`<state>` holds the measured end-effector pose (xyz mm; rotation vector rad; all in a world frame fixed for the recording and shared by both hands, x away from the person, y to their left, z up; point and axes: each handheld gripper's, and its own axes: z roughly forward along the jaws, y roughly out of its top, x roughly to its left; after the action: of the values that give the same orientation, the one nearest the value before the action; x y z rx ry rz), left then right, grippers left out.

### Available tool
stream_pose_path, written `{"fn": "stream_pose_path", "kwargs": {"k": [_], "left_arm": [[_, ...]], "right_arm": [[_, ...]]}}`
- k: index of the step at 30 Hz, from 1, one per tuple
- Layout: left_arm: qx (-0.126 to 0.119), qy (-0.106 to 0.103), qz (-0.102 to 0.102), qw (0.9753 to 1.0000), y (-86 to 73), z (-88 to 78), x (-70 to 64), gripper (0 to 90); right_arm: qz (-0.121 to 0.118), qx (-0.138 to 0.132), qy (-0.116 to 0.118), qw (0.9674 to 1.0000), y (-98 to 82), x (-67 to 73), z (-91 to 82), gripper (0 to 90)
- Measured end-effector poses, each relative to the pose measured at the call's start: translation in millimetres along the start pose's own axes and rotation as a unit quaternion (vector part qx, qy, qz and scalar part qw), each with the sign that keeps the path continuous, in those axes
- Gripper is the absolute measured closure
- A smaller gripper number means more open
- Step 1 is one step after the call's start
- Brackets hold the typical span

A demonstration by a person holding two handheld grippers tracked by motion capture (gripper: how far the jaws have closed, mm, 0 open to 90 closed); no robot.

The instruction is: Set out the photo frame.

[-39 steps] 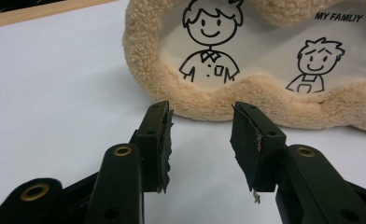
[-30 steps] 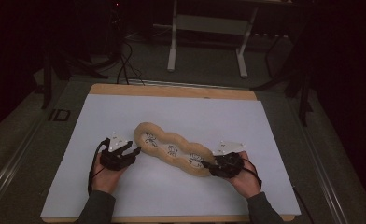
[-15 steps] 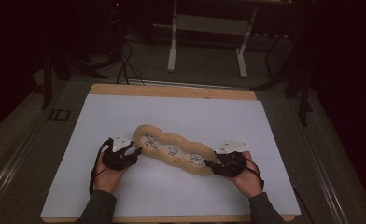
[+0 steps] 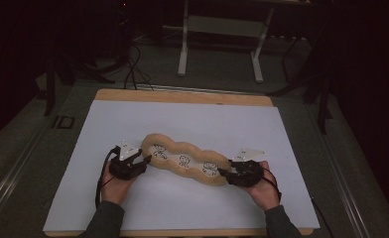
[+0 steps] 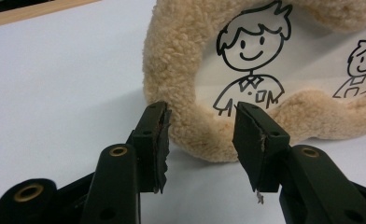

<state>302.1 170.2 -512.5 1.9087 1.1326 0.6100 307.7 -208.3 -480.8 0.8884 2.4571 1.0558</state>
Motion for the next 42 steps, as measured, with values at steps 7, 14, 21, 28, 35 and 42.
{"fn": "stream_pose_path", "kwargs": {"k": [7, 14, 21, 28, 35, 42], "left_arm": [[-0.010, -0.004, -0.011, 0.9999, 0.2, -1.7, 2.1, 55.7], [-0.018, -0.005, -0.008, 0.9998, 0.8, -2.4, 1.7, 55.7], [-0.035, -0.003, -0.027, 0.9990, 2.3, 0.6, 13.0, 54.4], [-0.021, -0.024, -0.024, 0.9992, 5.1, 13.5, 12.9, 53.9], [-0.014, -0.009, -0.027, 0.9995, 7.0, 13.3, 13.5, 68.3], [-0.013, -0.001, -0.023, 0.9997, 7.1, 7.0, 8.9, 70.4]], "right_arm": [[0.008, -0.001, -0.009, 0.9999, -1.4, -1.3, 0.1, 54.1], [0.011, -0.001, -0.018, 0.9998, -2.6, -3.3, 0.0, 54.7], [-0.003, -0.003, -0.013, 0.9999, -2.6, -1.1, -0.7, 57.3], [0.006, 0.001, -0.010, 0.9999, -4.8, -0.4, 0.8, 56.5], [0.030, 0.013, 0.010, 0.9994, -7.2, -3.2, 2.2, 54.7], [0.029, 0.017, -0.001, 0.9994, -6.9, -1.5, 3.6, 62.2]]}}
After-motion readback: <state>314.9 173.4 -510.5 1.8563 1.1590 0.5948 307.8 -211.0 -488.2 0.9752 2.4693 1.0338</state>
